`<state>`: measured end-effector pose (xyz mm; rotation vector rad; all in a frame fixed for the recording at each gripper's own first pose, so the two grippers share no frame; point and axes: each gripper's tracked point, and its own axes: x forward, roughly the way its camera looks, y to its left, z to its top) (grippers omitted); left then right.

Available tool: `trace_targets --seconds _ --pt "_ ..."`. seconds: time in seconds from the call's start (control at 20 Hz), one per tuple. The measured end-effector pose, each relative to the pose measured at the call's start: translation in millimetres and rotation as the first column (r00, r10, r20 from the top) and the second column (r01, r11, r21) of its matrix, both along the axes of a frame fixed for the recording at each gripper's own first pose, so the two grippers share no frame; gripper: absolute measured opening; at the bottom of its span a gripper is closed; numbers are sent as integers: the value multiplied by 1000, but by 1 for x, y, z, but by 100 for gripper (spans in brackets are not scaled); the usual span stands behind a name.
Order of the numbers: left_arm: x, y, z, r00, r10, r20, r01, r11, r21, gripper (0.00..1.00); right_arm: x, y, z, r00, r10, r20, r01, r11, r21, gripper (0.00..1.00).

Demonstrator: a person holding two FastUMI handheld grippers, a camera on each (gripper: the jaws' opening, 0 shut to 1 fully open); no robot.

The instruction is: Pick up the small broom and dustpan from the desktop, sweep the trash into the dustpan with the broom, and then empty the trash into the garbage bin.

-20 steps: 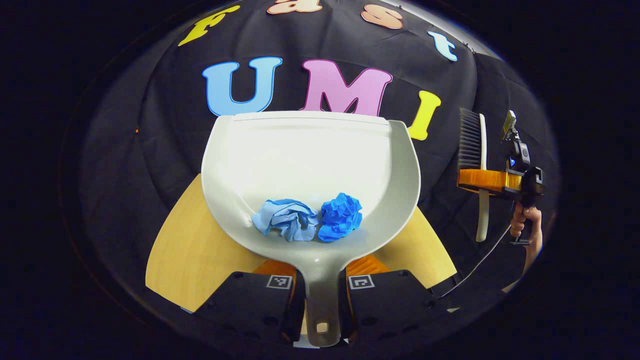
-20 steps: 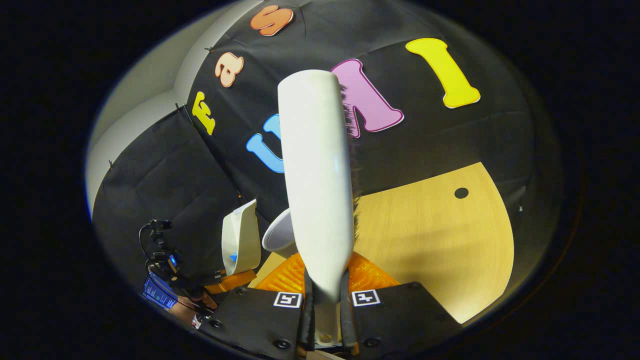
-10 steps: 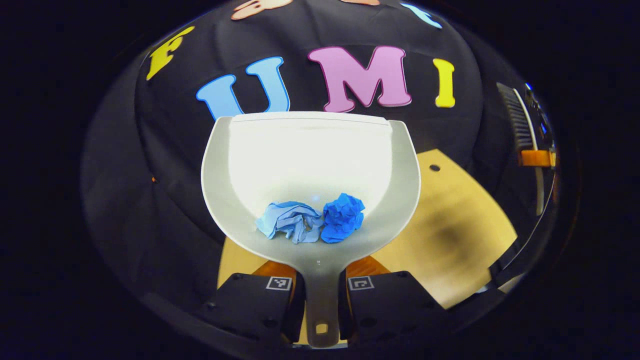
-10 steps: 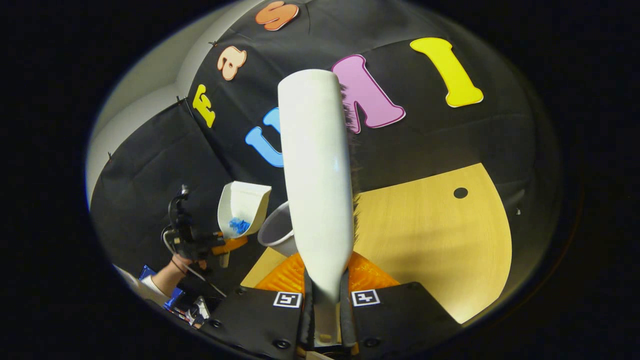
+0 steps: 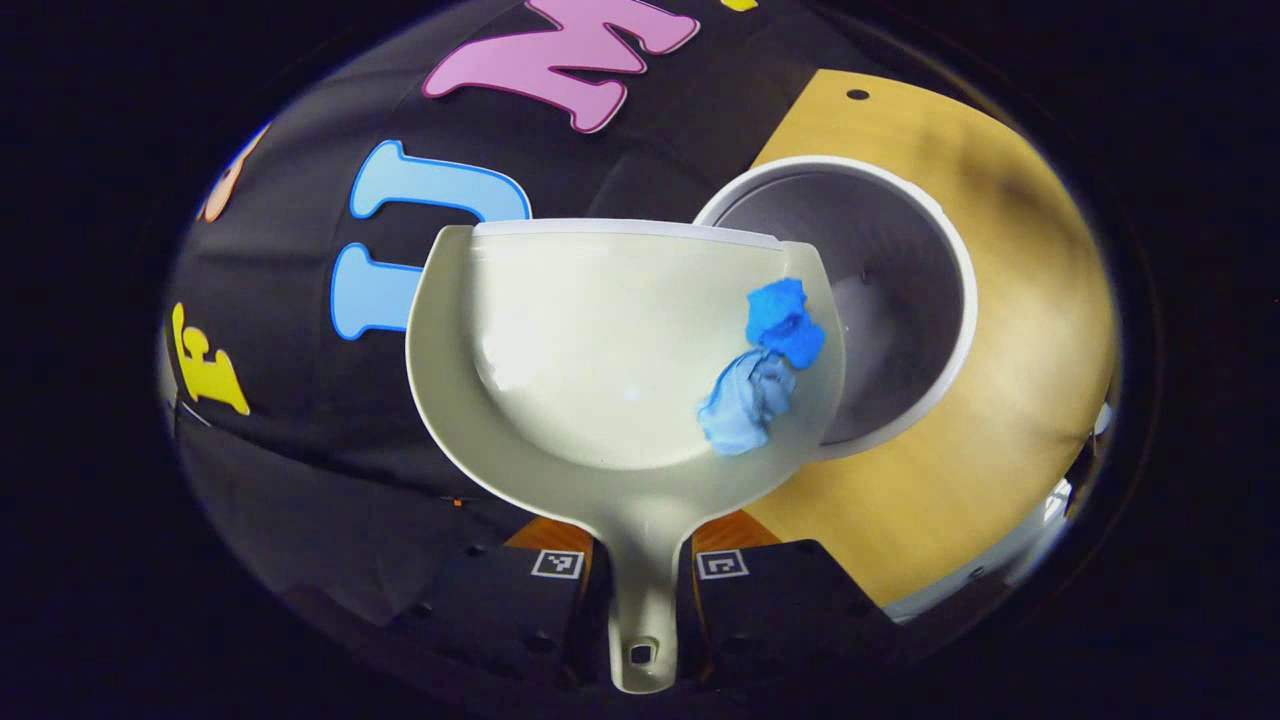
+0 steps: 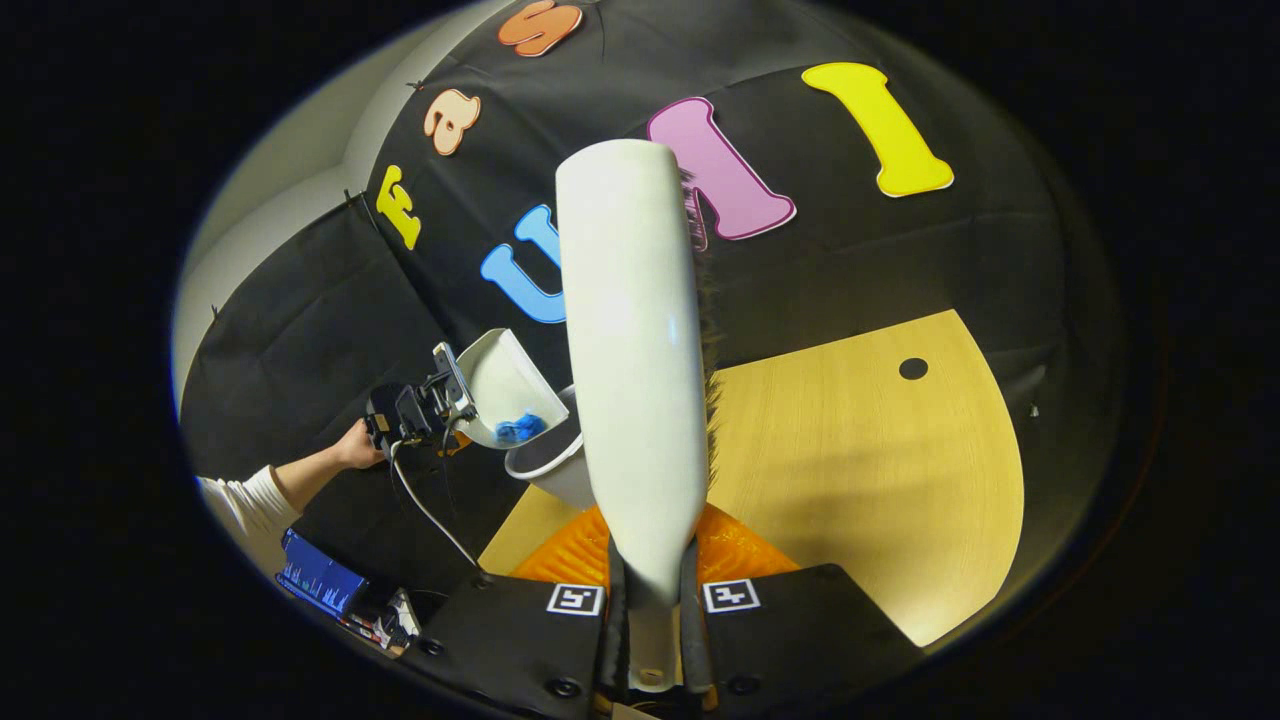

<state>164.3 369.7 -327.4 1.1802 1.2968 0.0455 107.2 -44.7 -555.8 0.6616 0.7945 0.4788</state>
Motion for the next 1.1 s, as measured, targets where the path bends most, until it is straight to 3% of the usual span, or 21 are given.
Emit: trace_targets --seconds 0.15,0.3,0.5,0.6,0.8,0.9,0.95,1.0,1.1 --pt "2 9 10 987 -127 -102 144 973 180 25 -6 -2 -5 1000 9 -5 -9 1000 -18 22" --pt "11 11 19 952 -251 -174 296 898 326 25 -9 -1 -10 1000 18 -14 -19 999 -27 22" --pt "12 16 25 939 -289 -186 339 866 368 24 -13 4 -11 999 42 -13 -42 998 -37 22" --pt "13 17 23 942 -301 -149 335 873 354 25 -16 5 -12 999 49 -14 -49 998 -41 22" --pt "14 -7 13 972 -221 83 206 966 157 24 -15 2 -10 999 45 -21 -46 996 -71 22" --pt "19 -31 1 966 -117 232 126 992 -27 25 -10 0 -5 999 39 -17 -40 995 -91 22" --pt "18 -50 -8 959 -44 280 88 985 -148 25 -8 0 0 999 37 -14 -38 995 -95 22" --pt "21 -66 -13 948 12 317 79 959 -272 24 -3 -1 7 999 32 -4 -32 995 -99 22" --pt "22 -110 -37 935 139 326 44 868 -494 24 5 -2 12 1000 12 -11 -13 995 -103 22"
